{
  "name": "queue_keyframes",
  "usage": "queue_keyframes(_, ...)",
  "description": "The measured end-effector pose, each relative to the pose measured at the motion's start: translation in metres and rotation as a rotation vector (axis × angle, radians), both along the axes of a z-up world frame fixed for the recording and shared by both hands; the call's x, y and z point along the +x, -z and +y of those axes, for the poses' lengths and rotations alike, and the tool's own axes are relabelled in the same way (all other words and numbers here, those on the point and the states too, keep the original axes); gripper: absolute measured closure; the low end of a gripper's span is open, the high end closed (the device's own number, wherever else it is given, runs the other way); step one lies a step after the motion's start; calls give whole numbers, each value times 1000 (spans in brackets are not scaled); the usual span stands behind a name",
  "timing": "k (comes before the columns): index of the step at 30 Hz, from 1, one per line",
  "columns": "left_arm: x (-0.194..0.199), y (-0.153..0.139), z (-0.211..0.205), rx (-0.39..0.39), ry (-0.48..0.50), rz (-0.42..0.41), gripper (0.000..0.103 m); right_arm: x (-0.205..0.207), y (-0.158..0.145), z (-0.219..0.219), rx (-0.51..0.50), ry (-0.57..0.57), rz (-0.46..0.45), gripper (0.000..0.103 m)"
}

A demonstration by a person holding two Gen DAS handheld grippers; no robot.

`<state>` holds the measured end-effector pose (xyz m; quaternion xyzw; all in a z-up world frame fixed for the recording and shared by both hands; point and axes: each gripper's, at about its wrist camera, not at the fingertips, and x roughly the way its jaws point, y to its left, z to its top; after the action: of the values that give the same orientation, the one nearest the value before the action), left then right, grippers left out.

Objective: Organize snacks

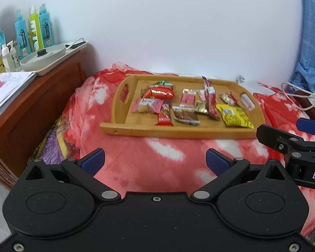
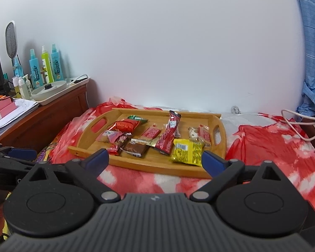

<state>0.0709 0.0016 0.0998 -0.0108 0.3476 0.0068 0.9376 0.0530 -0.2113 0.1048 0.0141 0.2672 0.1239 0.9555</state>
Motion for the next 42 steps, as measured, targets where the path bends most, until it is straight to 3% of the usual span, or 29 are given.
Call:
queue_keyframes(10,-14,59,-5,97,26,20,1,-19,66,2,-48,31,61,1)
queue_keyframes(15,-8,81,-5,100,22,70,1,-19,95,2,-77,47,116,1)
queue_keyframes(21,-7,93,7,1,-37,85,0,-16,106,7,-99,52,135,0)
queue_keyframes(42,-10,97,12,-18,-59,48,0,-17,112,12,-105,71,114,0)
